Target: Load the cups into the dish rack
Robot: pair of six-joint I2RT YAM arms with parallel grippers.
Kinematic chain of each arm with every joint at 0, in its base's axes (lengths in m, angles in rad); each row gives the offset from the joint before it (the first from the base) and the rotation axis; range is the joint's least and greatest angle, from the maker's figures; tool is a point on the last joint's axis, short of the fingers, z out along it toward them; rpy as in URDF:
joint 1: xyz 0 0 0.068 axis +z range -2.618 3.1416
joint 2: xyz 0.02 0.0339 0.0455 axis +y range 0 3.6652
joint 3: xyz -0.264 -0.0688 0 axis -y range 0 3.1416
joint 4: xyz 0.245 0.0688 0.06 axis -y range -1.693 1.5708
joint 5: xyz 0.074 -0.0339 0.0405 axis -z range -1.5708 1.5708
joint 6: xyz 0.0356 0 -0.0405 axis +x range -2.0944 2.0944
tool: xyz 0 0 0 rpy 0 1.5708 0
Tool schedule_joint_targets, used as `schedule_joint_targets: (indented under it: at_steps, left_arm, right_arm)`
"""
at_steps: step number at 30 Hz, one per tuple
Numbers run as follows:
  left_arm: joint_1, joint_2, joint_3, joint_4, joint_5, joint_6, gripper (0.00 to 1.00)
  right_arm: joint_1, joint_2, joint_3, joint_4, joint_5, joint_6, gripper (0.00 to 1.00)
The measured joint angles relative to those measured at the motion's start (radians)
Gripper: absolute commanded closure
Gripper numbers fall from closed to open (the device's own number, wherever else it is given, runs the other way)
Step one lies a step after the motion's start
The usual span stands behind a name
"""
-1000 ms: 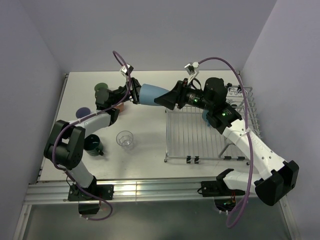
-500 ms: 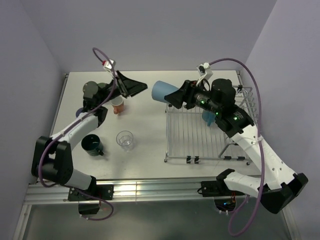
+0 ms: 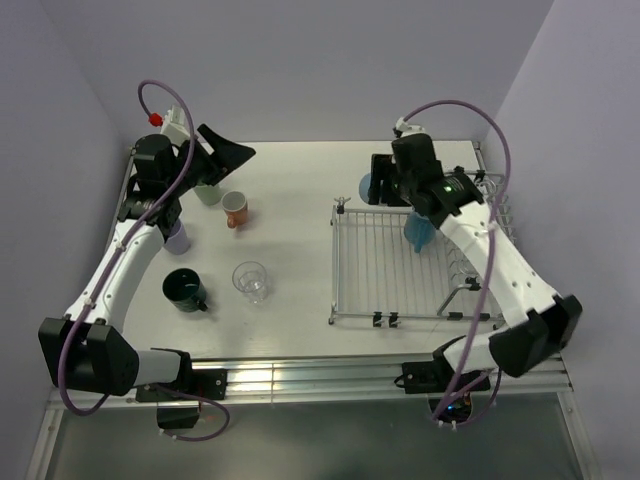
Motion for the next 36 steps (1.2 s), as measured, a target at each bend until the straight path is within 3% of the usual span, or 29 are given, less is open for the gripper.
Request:
schedule_joint_targets:
  at_steps: [12,36]
  left_arm:
    - [0.003,-0.025,0.039,-0.234,-0.041,0.121,0.29]
    - [0.023,-0.034,0.039,-0.271,-0.04,0.156,0.3]
  right_arm:
    - [-0.029,0.237,0.006,-0.139,0.063,-0.06,1.0]
    - [-0.077,0.396,0.045,-0.143,0.064,-0.084,0.97]
